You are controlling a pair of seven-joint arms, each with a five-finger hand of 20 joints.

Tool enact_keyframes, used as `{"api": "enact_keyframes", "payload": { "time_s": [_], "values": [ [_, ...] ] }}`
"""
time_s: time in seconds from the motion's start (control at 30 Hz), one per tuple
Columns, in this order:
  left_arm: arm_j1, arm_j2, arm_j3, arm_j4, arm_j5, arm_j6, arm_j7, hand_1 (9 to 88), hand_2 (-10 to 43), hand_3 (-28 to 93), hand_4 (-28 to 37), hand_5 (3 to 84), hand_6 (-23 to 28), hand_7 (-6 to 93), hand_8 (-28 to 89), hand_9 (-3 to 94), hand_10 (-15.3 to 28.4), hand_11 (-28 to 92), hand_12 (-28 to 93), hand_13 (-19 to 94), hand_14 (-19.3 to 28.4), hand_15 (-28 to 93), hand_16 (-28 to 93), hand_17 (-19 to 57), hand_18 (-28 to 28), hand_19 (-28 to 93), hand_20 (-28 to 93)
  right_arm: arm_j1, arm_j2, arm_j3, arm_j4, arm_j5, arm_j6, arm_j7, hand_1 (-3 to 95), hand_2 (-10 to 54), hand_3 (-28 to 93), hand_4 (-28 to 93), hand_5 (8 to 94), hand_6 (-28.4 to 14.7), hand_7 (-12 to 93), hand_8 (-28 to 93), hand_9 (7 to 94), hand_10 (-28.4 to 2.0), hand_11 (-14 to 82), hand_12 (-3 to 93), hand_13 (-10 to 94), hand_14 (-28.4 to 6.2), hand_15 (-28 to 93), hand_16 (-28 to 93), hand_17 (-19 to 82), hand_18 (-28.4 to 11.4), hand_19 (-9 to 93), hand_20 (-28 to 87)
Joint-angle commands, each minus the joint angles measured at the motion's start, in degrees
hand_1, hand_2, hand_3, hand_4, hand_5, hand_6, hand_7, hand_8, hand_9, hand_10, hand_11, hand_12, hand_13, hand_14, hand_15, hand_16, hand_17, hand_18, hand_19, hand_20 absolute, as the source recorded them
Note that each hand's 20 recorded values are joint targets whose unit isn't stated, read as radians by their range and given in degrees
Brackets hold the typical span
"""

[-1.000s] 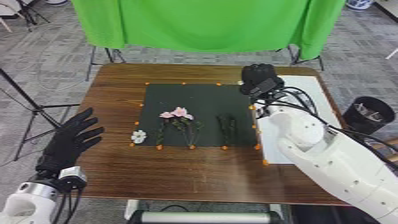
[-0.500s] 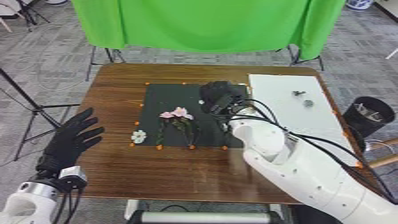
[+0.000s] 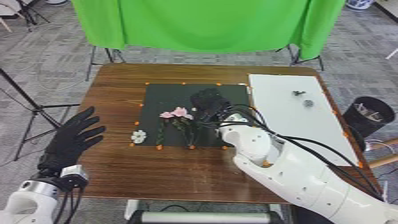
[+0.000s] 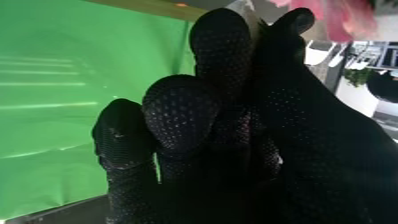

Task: Arrange flowers

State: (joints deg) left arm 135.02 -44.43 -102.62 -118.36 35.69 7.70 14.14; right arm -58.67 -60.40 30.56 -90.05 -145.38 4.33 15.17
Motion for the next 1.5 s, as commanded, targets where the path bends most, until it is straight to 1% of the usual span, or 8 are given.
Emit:
{"api": "enact_keyframes", "payload": {
  "time_s": [0.03, 0.23, 0.5, 0.63, 0.9, 1.17, 1.37, 1.5],
  "values": [
    [0.2, -0.43, 0.01, 0.14, 0.31, -0.64, -0.55, 25.4, -2.3, 70, -24.0, 24.0, 2.3, 21.3, -11, 20.4, 11.4, 23, 17, 19, 15.3, 37, 0, -8.8, 22.5, 47, 10, -0.2, 0.0, 1.0, 0.2, -0.8, -1.5, 0.2, 44.0, -9.5, 86, -28, 77.8, 3.0, 35, -2, 92.6, -5.2, 24.1, 30.8, 81, -3.9, 66, 29, 42, -20.5, 93, 53],
    [0.1, -0.29, 0.14, 0.24, 0.25, -0.61, -0.37, 25.5, -2.2, 70, -23.9, 24.0, 2.2, 21.4, -11, 20.4, 11.4, 23, 17, 19, 15.3, 37, 0, -8.8, 22.5, 47, 10, -0.9, 0.0, 2.4, -0.7, 1.2, -3.7, -1.1, 37.2, -9.5, 83, -28, 76.2, 2.6, 36, -2, 90.4, -6.3, 28.7, 23.5, 80, -4.1, 67, 29, 42, -20.6, 93, 54],
    [-0.1, -0.38, 0.13, 0.31, 0.31, -0.67, -0.65, 25.6, -2.2, 70, -23.9, 24.2, 2.3, 21.4, -11, 20.4, 11.4, 23, 16, 19, 15.3, 38, 0, -8.8, 22.5, 47, 10, -1.8, -0.2, 3.7, -1.3, 1.3, -5.6, -2.4, 28.8, -8.3, 84, -27, 75.5, 2.9, 32, -3, 88.5, -6.9, 28.8, 23.2, 78, -4.7, 68, 29, 40, -20.8, 93, 54],
    [0.2, -0.39, -0.05, 0.20, 0.23, -0.55, -0.51, 25.5, -2.1, 70, -23.9, 24.2, 2.3, 21.2, -11, 20.5, 11.5, 23, 16, 19, 15.3, 38, 0, -8.8, 22.5, 47, 10, -2.4, -0.2, 4.5, -1.8, 2.6, -5.7, -3.1, 23.6, -6.6, 84, -26, 75.4, 3.4, 31, -16, 87.8, -7.1, 29.0, 23.2, 77, -4.9, 68, 29, 40, -21.0, 93, 54],
    [0.1, -0.36, -0.02, 0.20, 0.28, -0.49, -0.54, 25.5, -2.2, 70, -24.0, 24.3, 2.3, 21.1, -11, 20.5, 11.5, 23, 16, 19, 15.3, 38, 0, -8.8, 22.5, 47, 10, -3.8, -0.5, 7.3, -3.7, 5.3, -8.5, -4.3, 19.4, -6.4, 82, -26, 74.8, 2.9, 31, -16, 87.1, -7.7, 28.8, 23.1, 76, -5.2, 69, 29, 39, -21.4, 93, 54],
    [0.7, -0.60, -0.37, 0.00, 0.22, -0.43, -0.50, 25.6, -2.0, 70, -24.0, 24.3, 2.3, 21.1, -11, 20.4, 11.5, 23, 16, 19, 15.3, 38, 0, -8.8, 22.5, 47, 10, -5.1, 1.4, 11.8, -6.1, 8.6, -6.0, -2.2, 16.8, -5.0, 80, -26, 72.3, 1.8, 30, -16, 84.8, -8.6, 29.0, 23.4, 75, -5.7, 70, 29, 38, -21.8, 93, 55],
    [1.5, -0.39, -0.84, -0.22, 0.02, -0.18, 0.05, 25.6, -2.0, 70, -23.9, 24.3, 2.3, 21.1, -11, 20.4, 11.4, 23, 17, 19, 15.3, 38, 0, -8.8, 22.5, 47, 10, -3.4, 8.6, 14.3, -6.4, 10.5, -5.1, 3.2, 19.4, -3.8, 83, -24, 59.9, -0.7, 31, -16, 67.9, -9.9, 37.3, 25.2, 68, -7.2, 73, 28, 36, -21.3, 93, 53],
    [2.0, -0.25, -1.15, -0.31, -0.18, 0.07, 0.45, 25.6, -2.0, 70, -23.9, 24.3, 2.3, 21.2, -11, 20.4, 11.4, 23, 17, 19, 15.3, 38, 0, -8.8, 22.5, 47, 10, -2.6, 15.4, 14.9, -6.2, 16.2, -7.2, 6.6, 20.7, -4.7, 86, -24, 49.5, -3.5, 33, -16, 53.2, -13.7, 41.1, 24.4, 57, -10.2, 76, 24, 33, -21.0, 93, 51]
  ]
}}
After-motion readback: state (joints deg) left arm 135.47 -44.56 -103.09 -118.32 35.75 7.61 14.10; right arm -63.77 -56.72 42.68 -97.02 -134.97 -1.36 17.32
